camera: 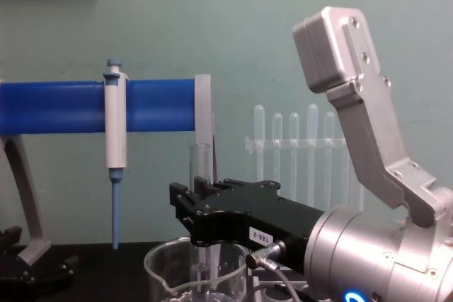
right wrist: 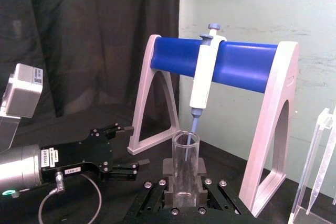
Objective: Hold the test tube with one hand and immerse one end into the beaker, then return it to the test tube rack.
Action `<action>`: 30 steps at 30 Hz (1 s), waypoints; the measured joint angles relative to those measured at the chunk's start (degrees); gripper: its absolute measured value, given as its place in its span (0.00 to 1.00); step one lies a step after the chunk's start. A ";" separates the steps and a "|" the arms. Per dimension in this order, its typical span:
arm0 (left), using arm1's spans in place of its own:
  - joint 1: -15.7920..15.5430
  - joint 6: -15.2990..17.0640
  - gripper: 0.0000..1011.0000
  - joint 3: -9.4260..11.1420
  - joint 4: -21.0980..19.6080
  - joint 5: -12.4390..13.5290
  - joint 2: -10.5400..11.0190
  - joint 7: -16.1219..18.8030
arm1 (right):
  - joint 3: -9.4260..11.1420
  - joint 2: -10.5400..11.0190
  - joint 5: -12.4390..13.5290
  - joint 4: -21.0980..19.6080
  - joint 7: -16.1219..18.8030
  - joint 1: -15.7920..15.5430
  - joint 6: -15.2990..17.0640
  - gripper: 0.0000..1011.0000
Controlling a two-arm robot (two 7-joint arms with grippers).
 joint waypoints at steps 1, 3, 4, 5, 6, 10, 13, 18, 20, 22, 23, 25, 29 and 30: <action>0.00 0.00 0.99 0.00 0.00 0.00 0.00 0.00 | 0.00 0.00 0.00 0.00 0.00 0.00 0.00 0.22; 0.00 0.00 0.99 0.00 0.00 0.00 0.00 0.00 | 0.00 0.00 0.00 0.00 0.00 0.00 0.00 0.22; 0.00 0.00 0.99 0.00 0.00 0.00 0.00 0.00 | 0.00 0.00 0.00 0.00 0.00 0.00 0.00 0.22; 0.00 0.00 0.99 0.00 0.00 0.00 0.00 0.00 | 0.00 0.00 0.00 0.00 0.00 0.00 0.00 0.22; 0.00 0.00 0.99 0.00 0.00 0.00 0.00 0.00 | 0.00 0.00 0.00 0.00 0.00 0.00 0.00 0.22; 0.00 0.00 0.99 0.00 0.00 0.00 0.00 0.00 | 0.00 0.00 0.00 0.00 0.00 0.00 0.00 0.22; 0.00 0.00 0.99 0.00 0.00 0.00 0.00 0.00 | 0.00 0.00 0.00 0.00 0.00 0.00 0.00 0.22; 0.00 0.00 0.99 0.00 0.00 0.00 0.00 0.00 | 0.00 0.00 0.00 0.00 0.00 0.00 0.00 0.22; 0.00 0.00 0.99 0.00 0.00 0.00 0.00 0.00 | 0.00 0.00 0.00 0.00 0.00 0.00 0.00 0.22; 0.00 0.00 0.99 0.00 0.00 0.00 0.00 0.00 | 0.00 0.00 0.00 0.00 0.00 0.00 -0.01 0.22; 0.00 0.00 0.99 0.00 0.00 0.00 0.00 0.00 | 0.00 0.00 0.00 0.00 0.00 0.00 -0.01 0.22; 0.00 0.00 0.99 0.00 0.00 0.00 0.00 0.00 | 0.00 0.00 0.00 0.00 0.00 0.00 0.00 0.22; 0.00 0.00 0.99 0.00 0.00 0.00 0.00 0.00 | 0.00 0.00 0.00 0.00 0.00 0.00 0.00 0.22; 0.00 0.00 0.99 0.00 0.00 0.00 0.00 0.00 | 0.00 0.00 0.00 0.00 0.00 0.00 0.00 0.22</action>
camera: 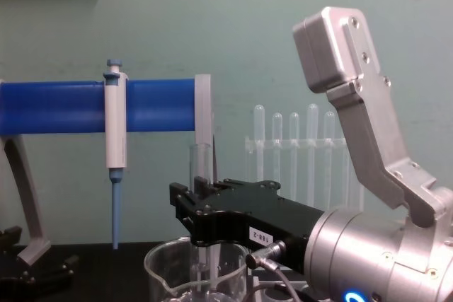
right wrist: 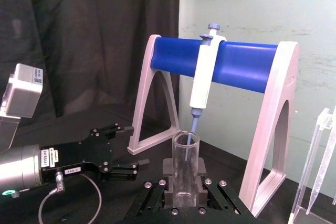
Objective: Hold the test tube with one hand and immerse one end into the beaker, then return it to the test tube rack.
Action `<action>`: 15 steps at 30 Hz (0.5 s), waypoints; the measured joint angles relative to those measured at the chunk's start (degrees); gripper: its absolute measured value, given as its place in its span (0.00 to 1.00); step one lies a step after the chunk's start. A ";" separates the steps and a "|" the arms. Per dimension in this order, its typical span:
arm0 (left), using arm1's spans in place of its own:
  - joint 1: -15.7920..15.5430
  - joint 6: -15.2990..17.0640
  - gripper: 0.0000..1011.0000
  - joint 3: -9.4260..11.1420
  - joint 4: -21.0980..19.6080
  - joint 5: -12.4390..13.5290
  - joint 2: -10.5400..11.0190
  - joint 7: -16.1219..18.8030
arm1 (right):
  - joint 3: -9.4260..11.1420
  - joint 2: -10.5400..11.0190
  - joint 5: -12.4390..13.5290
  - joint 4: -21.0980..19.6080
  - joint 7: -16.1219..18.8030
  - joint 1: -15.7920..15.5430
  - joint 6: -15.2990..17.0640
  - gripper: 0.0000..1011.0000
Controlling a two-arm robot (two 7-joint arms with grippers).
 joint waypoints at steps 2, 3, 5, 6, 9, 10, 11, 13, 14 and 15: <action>0.00 0.00 0.99 0.00 0.00 0.00 0.00 0.00 | 0.00 0.00 0.00 0.00 0.00 0.00 0.00 0.22; 0.00 0.00 0.99 0.00 0.00 0.00 0.00 0.00 | 0.00 0.00 0.00 0.00 0.00 0.00 0.00 0.22; 0.00 0.00 0.99 0.00 0.00 0.00 0.00 0.00 | 0.00 0.00 0.00 0.00 0.00 0.00 0.00 0.22; 0.00 0.00 0.99 0.00 0.00 0.00 0.00 0.00 | 0.00 0.00 0.00 0.00 0.00 0.00 0.00 0.22; 0.00 0.00 0.99 0.00 0.00 0.00 0.00 0.00 | 0.00 0.00 0.00 0.00 0.00 0.00 0.00 0.22; 0.00 0.00 0.99 0.00 0.00 0.00 0.00 0.00 | 0.00 0.00 0.00 0.00 0.00 0.00 0.00 0.22; 0.00 0.00 0.99 0.00 0.00 0.00 0.00 0.00 | 0.00 0.00 0.00 0.00 0.00 0.00 0.00 0.22; 0.00 0.00 0.99 0.00 0.00 0.00 0.00 0.00 | 0.00 0.00 0.00 0.00 0.00 0.00 0.00 0.22; 0.00 0.00 0.99 0.00 0.00 0.00 0.00 0.00 | 0.00 0.00 0.00 0.00 0.00 0.00 0.00 0.22; 0.00 0.00 0.99 0.00 0.00 0.00 0.00 0.00 | 0.00 0.00 0.00 0.00 0.00 0.00 0.00 0.22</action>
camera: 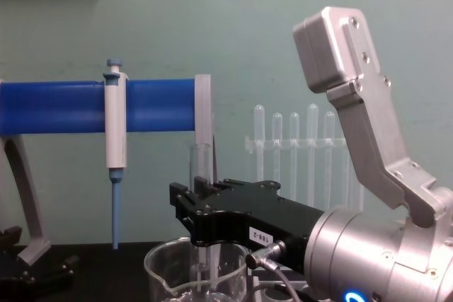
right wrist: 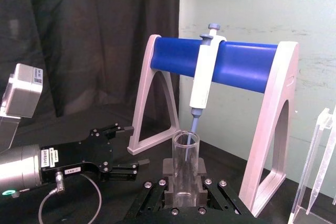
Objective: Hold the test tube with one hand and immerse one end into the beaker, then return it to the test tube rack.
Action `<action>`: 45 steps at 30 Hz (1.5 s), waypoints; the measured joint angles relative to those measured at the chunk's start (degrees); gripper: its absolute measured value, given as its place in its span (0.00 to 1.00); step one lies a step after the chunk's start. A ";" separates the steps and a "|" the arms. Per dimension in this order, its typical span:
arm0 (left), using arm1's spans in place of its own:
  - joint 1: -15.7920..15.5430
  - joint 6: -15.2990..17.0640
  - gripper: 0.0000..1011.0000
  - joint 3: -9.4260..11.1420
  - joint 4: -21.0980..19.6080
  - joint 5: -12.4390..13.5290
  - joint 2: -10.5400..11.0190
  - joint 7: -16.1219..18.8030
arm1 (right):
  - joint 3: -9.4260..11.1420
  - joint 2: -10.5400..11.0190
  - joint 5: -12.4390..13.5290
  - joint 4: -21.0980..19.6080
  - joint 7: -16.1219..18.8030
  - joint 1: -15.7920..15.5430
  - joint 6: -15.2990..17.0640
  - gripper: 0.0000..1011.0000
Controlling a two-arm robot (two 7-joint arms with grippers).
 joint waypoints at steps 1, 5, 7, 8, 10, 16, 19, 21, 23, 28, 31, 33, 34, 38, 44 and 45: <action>0.00 0.00 0.99 0.00 0.00 0.00 0.00 0.00 | 0.00 0.00 0.00 0.00 0.00 0.00 0.00 0.22; 0.00 0.00 0.99 0.00 0.00 0.00 0.00 0.00 | 0.00 0.00 0.00 0.00 0.00 0.00 0.00 0.22; 0.00 0.00 0.99 0.00 0.00 0.00 0.00 0.00 | 0.00 0.00 0.00 0.00 0.00 0.00 0.00 0.22; 0.00 0.00 0.99 0.00 0.00 0.00 0.00 0.00 | 0.00 0.00 0.00 0.00 0.00 0.00 0.00 0.22; 0.00 0.00 0.99 0.00 0.00 0.00 0.00 0.00 | 0.00 0.00 0.00 0.00 0.00 0.00 0.00 0.22; 0.00 0.00 0.99 0.00 0.00 0.00 0.00 0.00 | 0.00 0.00 0.00 0.00 0.00 0.00 0.00 0.22; 0.00 0.00 0.99 0.00 0.00 0.00 0.00 0.00 | 0.00 0.00 0.00 0.00 0.00 0.00 0.00 0.22; 0.00 0.00 0.99 0.00 0.00 0.00 0.00 0.00 | 0.00 0.00 0.00 0.00 0.00 0.00 0.00 0.22; 0.00 0.00 0.99 0.00 0.00 0.00 0.00 0.00 | 0.00 0.00 0.00 0.00 0.00 0.00 0.00 0.22; 0.00 0.00 0.99 0.00 0.00 0.00 0.00 0.00 | 0.00 0.00 0.00 0.00 0.00 -0.01 0.00 0.22; 0.00 0.00 0.99 0.00 0.00 0.00 0.00 0.00 | 0.00 0.00 0.00 0.00 0.00 0.00 0.00 0.22; 0.00 0.00 0.99 0.00 0.00 0.00 0.00 0.00 | 0.00 0.00 0.00 0.00 0.00 0.00 0.00 0.22; 0.00 0.00 0.99 0.00 0.00 0.00 0.00 0.00 | 0.00 0.00 0.00 0.00 0.00 0.00 0.00 0.22; 0.00 0.00 0.99 0.00 0.00 0.00 0.00 0.00 | 0.00 0.00 0.00 0.00 0.00 0.00 0.00 0.22; 0.00 0.00 0.99 0.00 0.00 0.00 0.00 0.00 | 0.00 0.00 0.00 0.00 0.00 0.00 0.00 0.22; 0.00 0.00 0.99 0.00 0.00 0.00 0.00 0.00 | 0.00 0.00 0.00 0.00 0.00 0.00 0.00 0.22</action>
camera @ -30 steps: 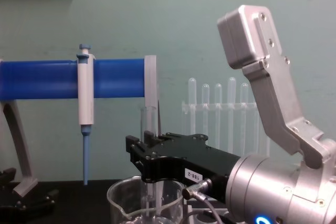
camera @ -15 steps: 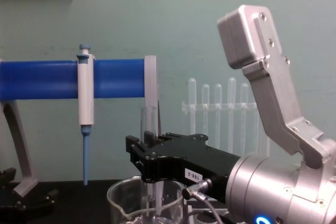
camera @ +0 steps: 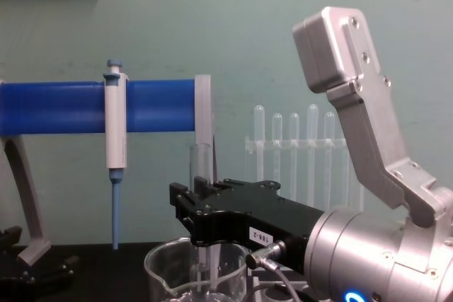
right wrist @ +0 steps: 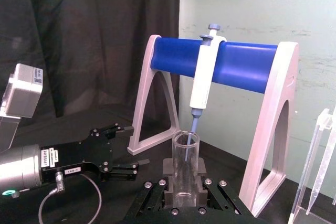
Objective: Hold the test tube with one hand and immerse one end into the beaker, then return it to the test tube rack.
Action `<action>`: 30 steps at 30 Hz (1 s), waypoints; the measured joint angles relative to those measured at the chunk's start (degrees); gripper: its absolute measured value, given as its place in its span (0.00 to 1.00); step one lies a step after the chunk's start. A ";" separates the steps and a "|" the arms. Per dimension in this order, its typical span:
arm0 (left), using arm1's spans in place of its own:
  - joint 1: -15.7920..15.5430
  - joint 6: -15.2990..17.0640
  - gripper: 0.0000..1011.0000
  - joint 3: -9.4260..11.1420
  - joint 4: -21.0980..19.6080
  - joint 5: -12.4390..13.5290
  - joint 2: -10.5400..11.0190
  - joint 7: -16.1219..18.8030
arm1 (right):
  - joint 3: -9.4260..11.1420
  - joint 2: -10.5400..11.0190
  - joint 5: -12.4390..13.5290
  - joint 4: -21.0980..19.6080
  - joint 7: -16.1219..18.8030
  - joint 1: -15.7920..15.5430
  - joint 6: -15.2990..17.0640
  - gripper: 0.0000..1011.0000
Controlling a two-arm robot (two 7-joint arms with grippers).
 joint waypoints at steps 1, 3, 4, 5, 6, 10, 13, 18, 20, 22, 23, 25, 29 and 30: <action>0.00 0.00 0.99 0.00 0.00 0.00 0.00 0.00 | 0.00 0.00 0.00 0.00 0.00 0.00 0.00 0.22; 0.00 0.00 0.99 0.00 0.00 0.00 0.00 0.00 | 0.00 0.00 0.00 0.00 0.00 0.00 0.00 0.22; 0.00 0.00 0.99 0.00 0.00 0.00 0.00 0.00 | 0.00 0.00 0.00 0.00 0.00 0.00 0.00 0.22; 0.00 0.00 0.99 0.00 0.00 0.00 0.00 0.00 | 0.00 0.00 0.00 0.00 0.00 0.00 0.00 0.22; 0.00 0.00 0.99 0.00 0.00 0.00 0.00 0.00 | 0.00 0.00 0.00 0.00 0.00 0.00 0.00 0.22; 0.00 0.00 0.99 0.00 0.00 0.00 0.00 0.00 | 0.00 0.00 0.00 0.00 0.00 0.00 0.00 0.22; 0.00 0.00 0.99 0.00 0.00 0.00 0.00 0.00 | 0.00 0.00 0.00 0.00 0.00 0.00 0.00 0.22; 0.00 0.00 0.99 0.00 0.00 0.00 0.00 0.00 | 0.00 0.00 0.00 0.00 0.00 0.00 0.00 0.22; 0.00 0.00 0.99 0.00 0.00 0.00 0.00 0.00 | 0.00 0.00 0.00 0.00 0.00 0.00 0.00 0.22; 0.00 0.00 0.99 0.00 0.00 0.00 0.00 0.00 | 0.00 0.00 0.00 0.00 0.00 0.00 0.00 0.22; 0.00 0.00 0.99 0.00 0.00 0.00 0.00 0.00 | 0.00 0.00 0.00 0.00 0.00 0.00 0.00 0.22; 0.00 0.00 0.99 0.00 0.00 0.00 0.00 0.00 | 0.00 0.00 0.00 0.00 0.00 0.00 0.00 0.22; 0.00 0.00 0.99 0.00 0.00 0.00 0.00 0.00 | 0.00 0.00 0.00 0.00 -0.01 0.00 0.00 0.22; 0.00 0.00 0.99 0.00 0.00 0.00 0.00 0.00 | 0.00 0.00 0.00 0.00 0.00 0.00 0.00 0.22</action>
